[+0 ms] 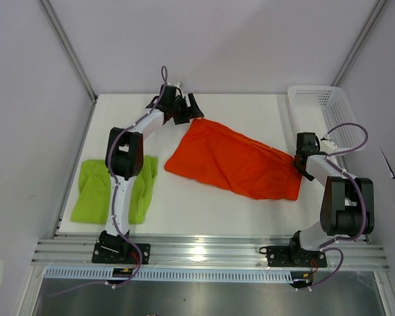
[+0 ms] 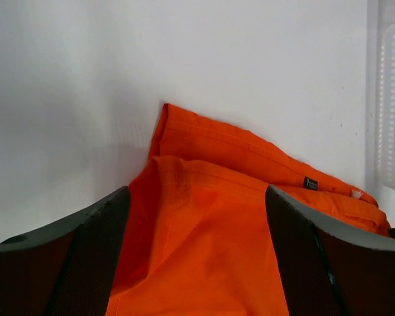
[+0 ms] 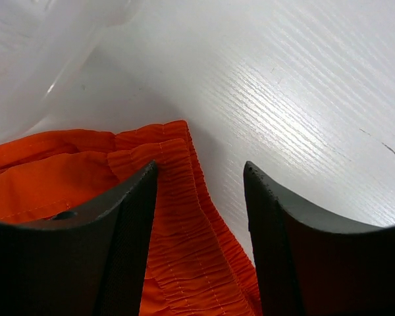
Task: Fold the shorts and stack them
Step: Fold the shorts
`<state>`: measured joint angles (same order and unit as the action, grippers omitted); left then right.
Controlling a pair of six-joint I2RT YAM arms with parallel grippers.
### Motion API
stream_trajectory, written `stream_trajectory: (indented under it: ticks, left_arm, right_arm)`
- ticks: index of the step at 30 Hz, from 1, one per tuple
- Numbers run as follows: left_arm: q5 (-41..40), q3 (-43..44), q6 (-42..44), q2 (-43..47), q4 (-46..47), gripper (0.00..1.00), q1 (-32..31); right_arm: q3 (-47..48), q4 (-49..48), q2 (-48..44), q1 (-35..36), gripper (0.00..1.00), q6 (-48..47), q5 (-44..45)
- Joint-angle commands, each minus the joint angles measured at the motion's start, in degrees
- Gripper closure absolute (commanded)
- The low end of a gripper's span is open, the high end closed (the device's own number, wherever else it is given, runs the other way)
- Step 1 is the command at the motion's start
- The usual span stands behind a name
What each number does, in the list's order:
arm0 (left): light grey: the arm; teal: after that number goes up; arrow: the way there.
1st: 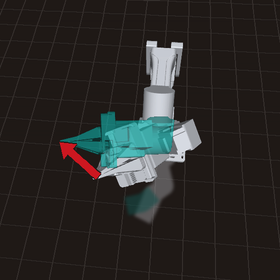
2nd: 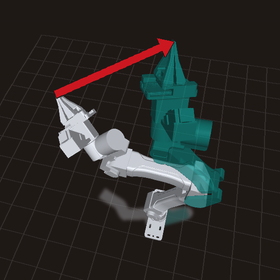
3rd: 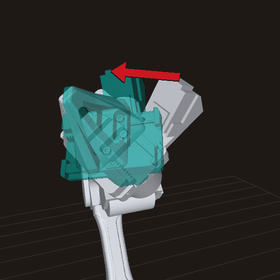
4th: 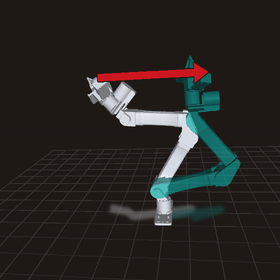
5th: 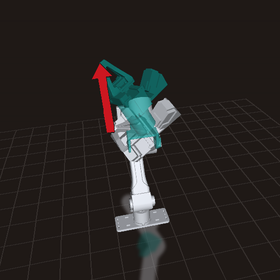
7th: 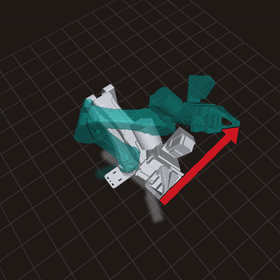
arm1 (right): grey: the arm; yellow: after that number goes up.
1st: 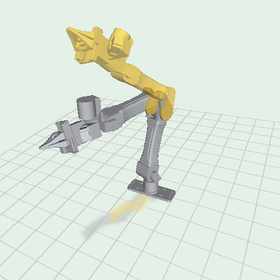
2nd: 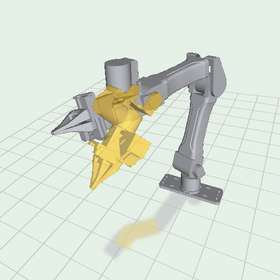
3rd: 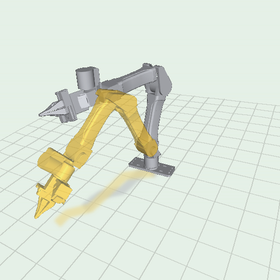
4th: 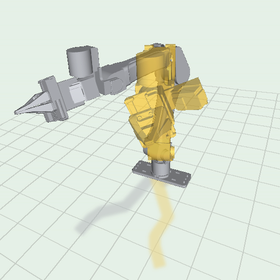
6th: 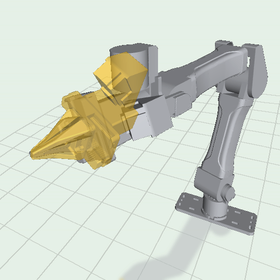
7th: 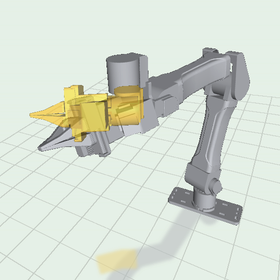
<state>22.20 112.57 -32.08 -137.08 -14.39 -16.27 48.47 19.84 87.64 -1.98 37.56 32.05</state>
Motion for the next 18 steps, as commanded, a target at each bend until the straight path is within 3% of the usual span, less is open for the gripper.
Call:
stream_trajectory:
  ticks: [1,7,11,14,18]
  left_arm:
    - [-2.06,-2.44,3.51,9.97,-0.72,0.15,-0.25]
    - [-4.53,-9.47,5.27,16.31,-0.46,0.15,-0.25]
    - [-4.35,-12.98,5.79,20.26,-0.2,0.15,-0.25]
    - [-4.53,-15.54,6.23,22.02,0.15,0.15,-0.25]
    - [-6.55,-17.39,8.16,25.09,-1.07,0.15,-0.16]
  right_arm:
    - [0.66,0.55,0.78,-2.06,0.43,-2.14,-4.97]
    - [0.4,0.38,2.54,-4.44,0.42,-5.39,-15.34]
    - [-1.97,-1.81,1.92,-4.87,0.28,-7.59,-20.09]
    - [-1.71,-2.17,3.24,-5.05,0.42,-8.56,-24.4]
    - [-0.92,-2.43,5.09,-3.74,0.48,-8.73,-27.92]
